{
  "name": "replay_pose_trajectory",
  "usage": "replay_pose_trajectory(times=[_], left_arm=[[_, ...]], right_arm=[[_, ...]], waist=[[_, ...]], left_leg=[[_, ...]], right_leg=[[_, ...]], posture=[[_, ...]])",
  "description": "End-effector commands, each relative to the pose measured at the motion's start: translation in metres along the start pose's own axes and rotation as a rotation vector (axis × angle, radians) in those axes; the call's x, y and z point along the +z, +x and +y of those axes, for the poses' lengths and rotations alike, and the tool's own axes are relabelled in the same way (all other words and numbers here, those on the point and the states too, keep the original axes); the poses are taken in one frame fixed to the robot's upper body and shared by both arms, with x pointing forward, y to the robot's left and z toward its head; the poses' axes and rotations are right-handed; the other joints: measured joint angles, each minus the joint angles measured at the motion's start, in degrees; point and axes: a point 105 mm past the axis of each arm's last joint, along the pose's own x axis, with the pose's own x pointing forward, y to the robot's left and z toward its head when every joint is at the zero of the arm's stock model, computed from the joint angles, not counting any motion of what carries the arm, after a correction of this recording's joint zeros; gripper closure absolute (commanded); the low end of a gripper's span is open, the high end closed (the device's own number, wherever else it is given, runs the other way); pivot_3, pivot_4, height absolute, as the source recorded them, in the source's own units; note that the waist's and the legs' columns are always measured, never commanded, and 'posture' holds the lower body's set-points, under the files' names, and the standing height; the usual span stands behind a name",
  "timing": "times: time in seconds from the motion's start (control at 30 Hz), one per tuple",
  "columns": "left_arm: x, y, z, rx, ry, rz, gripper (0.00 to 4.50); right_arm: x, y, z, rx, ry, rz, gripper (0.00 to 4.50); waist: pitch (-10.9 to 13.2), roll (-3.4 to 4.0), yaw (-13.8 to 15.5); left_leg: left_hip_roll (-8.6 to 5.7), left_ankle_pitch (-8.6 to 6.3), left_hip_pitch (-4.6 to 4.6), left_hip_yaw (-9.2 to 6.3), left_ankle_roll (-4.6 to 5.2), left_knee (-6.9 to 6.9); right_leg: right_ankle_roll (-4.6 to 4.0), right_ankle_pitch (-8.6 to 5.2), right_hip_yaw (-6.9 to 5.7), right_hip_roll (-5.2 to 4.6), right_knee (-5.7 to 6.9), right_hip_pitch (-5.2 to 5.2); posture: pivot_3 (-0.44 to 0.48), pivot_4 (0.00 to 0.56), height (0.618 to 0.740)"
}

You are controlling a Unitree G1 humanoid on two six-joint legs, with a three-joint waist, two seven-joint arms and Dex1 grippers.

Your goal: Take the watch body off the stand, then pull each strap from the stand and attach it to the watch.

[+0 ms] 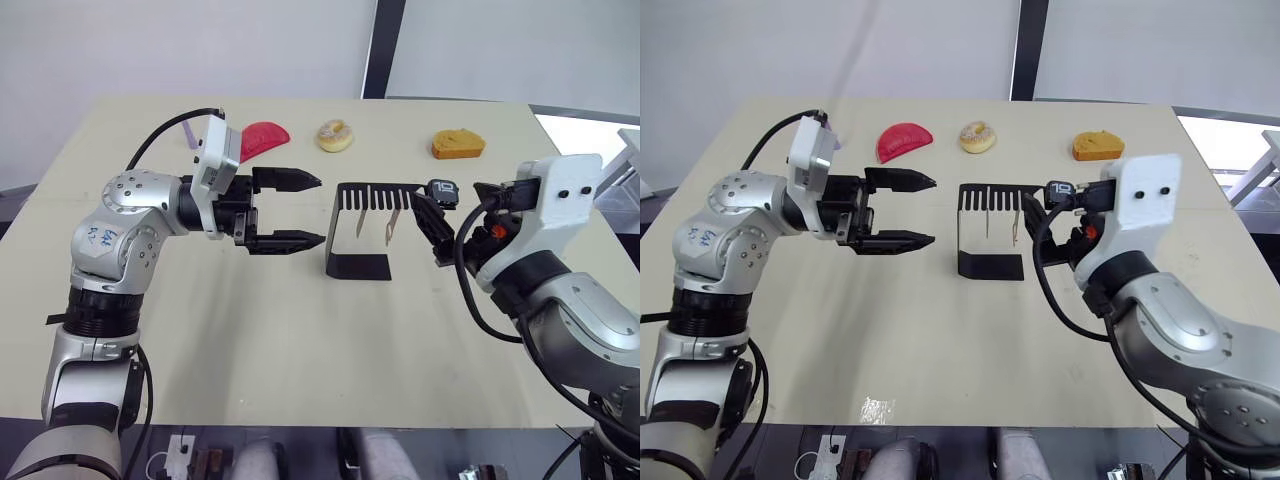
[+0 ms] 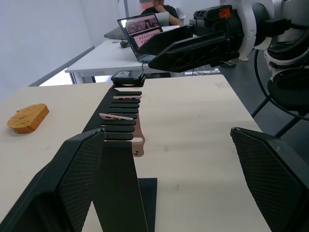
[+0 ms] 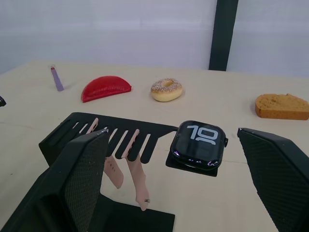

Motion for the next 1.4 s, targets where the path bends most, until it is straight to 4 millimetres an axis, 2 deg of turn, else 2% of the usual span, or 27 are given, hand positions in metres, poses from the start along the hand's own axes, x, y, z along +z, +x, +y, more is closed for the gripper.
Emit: replay_pose_trajectory(times=[0.03, 0.47, 0.87, 1.4], left_arm=[[0.011, 0.003, -0.003, -0.011, 0.058, -0.019, 0.03], [0.012, 0.006, -0.009, -0.019, 0.06, -0.032, 0.03], [0.015, 0.005, -0.007, 0.013, 0.068, -0.038, 0.03], [0.016, 0.005, -0.004, 0.043, 0.074, -0.029, 0.03]], right_arm=[[0.01, 0.002, -0.003, -0.048, 0.008, -0.024, 0.0], [0.012, 0.019, -0.004, -0.095, 0.054, 0.032, 0.0], [0.006, 0.031, -0.007, -0.121, 0.08, 0.066, 0.0], [0.005, 0.037, -0.007, -0.116, 0.065, 0.077, 0.0]], waist=[[0.0, 0.0, 0.0], [0.0, 0.0, -0.9], [0.0, 0.0, -1.0], [0.0, 0.0, -1.0]], left_leg=[[0.0, 0.0, 0.0, 0.0, 0.0, 0.0], [0.03, 0.0, -0.05, -0.04, 0.0, 0.01], [0.04, 0.0, -0.06, -0.05, 0.01, 0.0], [0.05, 0.0, -0.12, -0.07, 0.01, -0.01]], right_leg=[[0.0, 0.0, 0.0, 0.0, 0.0, 0.0], [0.0, 0.0, -0.02, -0.02, -0.01, -0.01], [0.0, 0.0, -0.01, -0.02, -0.03, -0.02], [0.0, 0.0, -0.03, -0.03, -0.07, -0.05]], posture=[[0.0, 0.15, 0.737], [0.0, 0.15, 0.737], [0.0, 0.15, 0.737], [0.0, 0.15, 0.737]])
